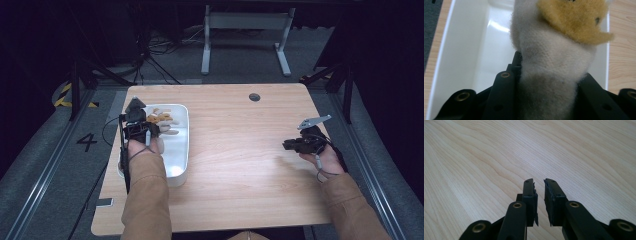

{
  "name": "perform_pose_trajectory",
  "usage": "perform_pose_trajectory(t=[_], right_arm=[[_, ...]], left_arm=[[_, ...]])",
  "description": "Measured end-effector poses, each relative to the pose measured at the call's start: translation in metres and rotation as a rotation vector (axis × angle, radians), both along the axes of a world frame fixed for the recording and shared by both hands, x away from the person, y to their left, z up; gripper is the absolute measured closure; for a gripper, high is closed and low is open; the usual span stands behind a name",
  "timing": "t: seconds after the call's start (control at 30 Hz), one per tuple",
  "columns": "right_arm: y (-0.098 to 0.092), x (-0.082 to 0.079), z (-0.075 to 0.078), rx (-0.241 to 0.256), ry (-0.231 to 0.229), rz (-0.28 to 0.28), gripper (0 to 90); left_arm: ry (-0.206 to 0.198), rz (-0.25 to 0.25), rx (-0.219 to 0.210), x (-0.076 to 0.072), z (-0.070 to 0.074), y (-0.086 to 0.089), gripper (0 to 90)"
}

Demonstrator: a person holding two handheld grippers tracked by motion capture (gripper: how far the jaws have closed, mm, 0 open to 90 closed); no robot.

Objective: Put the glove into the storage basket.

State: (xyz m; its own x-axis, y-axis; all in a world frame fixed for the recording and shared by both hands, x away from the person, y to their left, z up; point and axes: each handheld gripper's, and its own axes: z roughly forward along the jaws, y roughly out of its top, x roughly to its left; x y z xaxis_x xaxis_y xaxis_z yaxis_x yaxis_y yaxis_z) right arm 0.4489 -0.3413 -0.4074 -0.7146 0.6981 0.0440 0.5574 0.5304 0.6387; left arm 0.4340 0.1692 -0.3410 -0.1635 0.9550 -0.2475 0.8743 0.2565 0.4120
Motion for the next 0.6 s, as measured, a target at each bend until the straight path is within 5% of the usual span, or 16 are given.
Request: perform_pose_trajectory(t=[0.23, 0.6], right_arm=[[0.001, 0.000, -0.002, -0.007, 0.006, 0.005, 78.8], [0.003, 0.002, -0.005, -0.010, 0.013, 0.012, 78.9]], left_arm=[[0.003, 0.058, -0.006, -0.003, -0.017, 0.003, 68.4], [0.044, 0.064, 0.006, 0.010, -0.039, 0.000, 68.2]])
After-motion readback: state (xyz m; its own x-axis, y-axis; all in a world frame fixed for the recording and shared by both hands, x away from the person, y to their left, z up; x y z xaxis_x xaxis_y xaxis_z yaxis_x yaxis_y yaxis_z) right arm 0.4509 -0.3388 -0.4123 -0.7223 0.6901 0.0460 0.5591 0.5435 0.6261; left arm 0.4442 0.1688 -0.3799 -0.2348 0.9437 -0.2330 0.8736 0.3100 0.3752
